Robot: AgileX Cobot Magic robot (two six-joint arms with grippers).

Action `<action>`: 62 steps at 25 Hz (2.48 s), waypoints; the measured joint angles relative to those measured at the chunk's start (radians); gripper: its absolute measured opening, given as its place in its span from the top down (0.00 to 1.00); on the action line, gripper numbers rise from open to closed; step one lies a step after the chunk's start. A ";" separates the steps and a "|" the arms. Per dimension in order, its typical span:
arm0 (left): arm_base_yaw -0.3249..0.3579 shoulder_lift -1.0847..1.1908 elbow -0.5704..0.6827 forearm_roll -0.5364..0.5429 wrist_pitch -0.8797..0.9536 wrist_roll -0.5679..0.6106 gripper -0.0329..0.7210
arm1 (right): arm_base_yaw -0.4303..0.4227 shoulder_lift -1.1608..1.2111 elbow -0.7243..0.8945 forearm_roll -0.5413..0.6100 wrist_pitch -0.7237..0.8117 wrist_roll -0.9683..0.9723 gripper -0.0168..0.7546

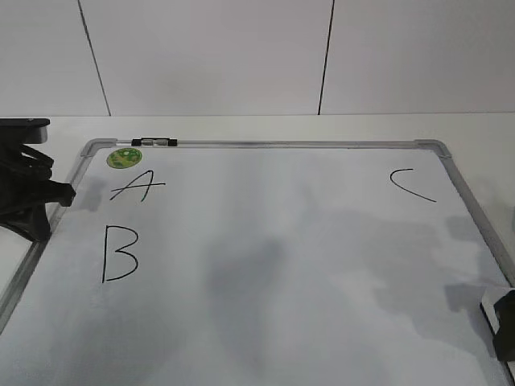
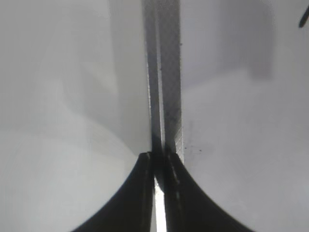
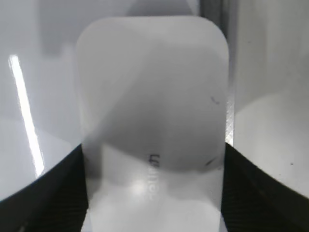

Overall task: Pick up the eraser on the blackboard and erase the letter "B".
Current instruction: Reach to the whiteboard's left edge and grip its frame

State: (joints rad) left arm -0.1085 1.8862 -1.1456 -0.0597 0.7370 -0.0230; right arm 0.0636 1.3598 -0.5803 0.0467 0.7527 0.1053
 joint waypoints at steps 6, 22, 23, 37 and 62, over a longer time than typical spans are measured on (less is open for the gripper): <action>0.000 0.000 0.000 -0.002 -0.002 0.000 0.94 | 0.000 0.004 -0.020 -0.054 0.036 -0.002 0.25; 0.000 0.000 0.000 -0.006 0.004 -0.009 0.94 | 0.020 0.004 -0.289 0.016 0.211 -0.069 0.25; 0.000 0.000 0.000 -0.006 0.004 -0.016 0.94 | 0.038 0.008 -0.310 0.017 0.220 -0.072 0.25; 0.000 0.000 -0.006 -0.006 0.072 -0.038 0.94 | 0.449 0.347 -0.709 0.024 0.313 -0.035 0.26; 0.000 0.000 -0.006 -0.031 0.097 -0.038 0.93 | 0.764 0.971 -1.439 0.073 0.451 -0.032 0.26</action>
State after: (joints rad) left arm -0.1085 1.8867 -1.1516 -0.0904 0.8342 -0.0614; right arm 0.8276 2.3309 -2.0195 0.1199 1.2038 0.0729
